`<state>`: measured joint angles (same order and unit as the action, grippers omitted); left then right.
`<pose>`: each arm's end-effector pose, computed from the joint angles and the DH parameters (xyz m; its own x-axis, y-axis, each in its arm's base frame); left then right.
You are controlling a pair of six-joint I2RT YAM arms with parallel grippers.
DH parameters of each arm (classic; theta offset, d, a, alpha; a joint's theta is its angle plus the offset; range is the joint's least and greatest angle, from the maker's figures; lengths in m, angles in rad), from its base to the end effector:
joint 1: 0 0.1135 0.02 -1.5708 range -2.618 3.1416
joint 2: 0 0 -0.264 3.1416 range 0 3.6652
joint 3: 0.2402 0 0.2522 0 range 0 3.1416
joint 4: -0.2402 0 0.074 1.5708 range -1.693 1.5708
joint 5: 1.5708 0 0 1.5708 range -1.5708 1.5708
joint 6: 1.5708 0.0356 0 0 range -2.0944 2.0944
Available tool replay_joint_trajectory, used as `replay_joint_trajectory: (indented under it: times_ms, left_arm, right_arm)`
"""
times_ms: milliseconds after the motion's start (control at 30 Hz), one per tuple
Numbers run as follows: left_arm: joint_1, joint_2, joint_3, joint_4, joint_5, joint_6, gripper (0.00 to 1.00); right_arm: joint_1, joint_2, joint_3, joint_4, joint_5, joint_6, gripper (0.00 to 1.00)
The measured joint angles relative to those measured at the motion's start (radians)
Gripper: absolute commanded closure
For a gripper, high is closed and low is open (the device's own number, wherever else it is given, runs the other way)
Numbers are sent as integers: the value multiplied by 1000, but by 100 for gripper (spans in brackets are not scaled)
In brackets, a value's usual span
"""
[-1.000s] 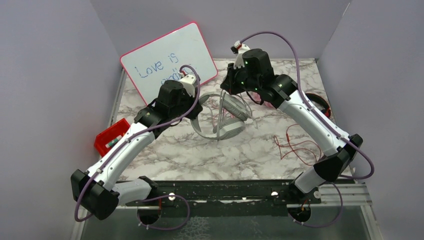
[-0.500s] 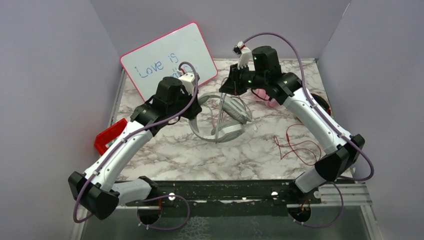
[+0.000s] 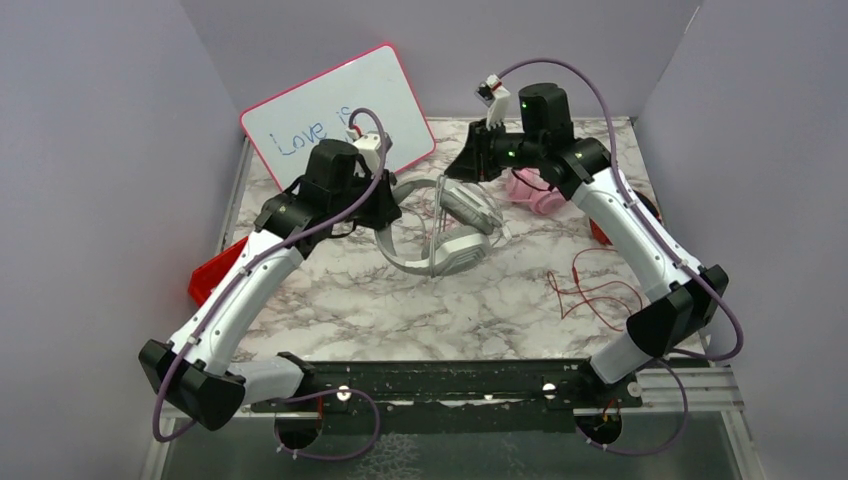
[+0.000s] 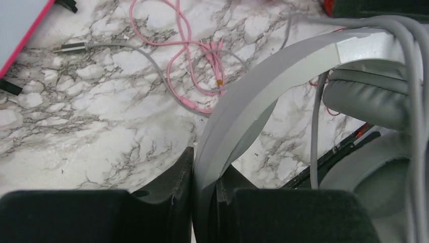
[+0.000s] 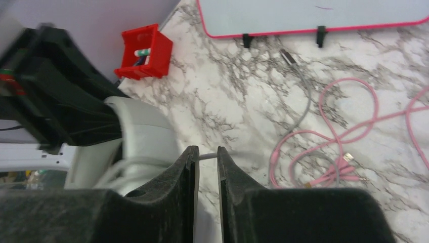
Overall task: Wrap the headphones
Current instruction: Wrap the headphones cable around the headphones.
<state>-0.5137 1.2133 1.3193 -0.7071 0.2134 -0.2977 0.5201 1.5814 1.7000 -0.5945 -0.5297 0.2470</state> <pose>0.2180 -0.1317 0.3849 -0.6564 0.0412 -0.7533 0.4601 0.8132 -0.3564 0.2965 0.1906 0.4181 -0.5856 -0.0922 -0.8053 -0.6965 0.5654 0.4418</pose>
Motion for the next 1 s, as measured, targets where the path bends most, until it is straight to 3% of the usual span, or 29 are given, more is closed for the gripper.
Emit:
replay_joint_trajectory:
  times_ms: [100,300,433,533,633,867,1000]
  left_arm:
    - [18,3,36,-1,15,-11,100]
    - [61,19,130,22,43,-45,100]
    - [82,49,153,24,58,-60,100]
    - [97,85,176,14,66,-66,100]
    - [105,110,203,1,67,-72,100]
    - [119,148,315,-40,67,-85,100]
    - [122,158,375,-44,67,-86,100]
  right_arm:
    - [-42,17,0,-9,-39,-3,61]
    - [-138,41,-3,-32,-118,5,52]
    - [-224,31,-30,-1,-163,27,29]
    - [-303,-14,-145,85,-182,72,18]
    - [-357,-62,-312,214,-185,113,14]
    - [-349,-72,-669,521,-267,144,11]
    - [-332,-67,-776,669,-331,164,11]
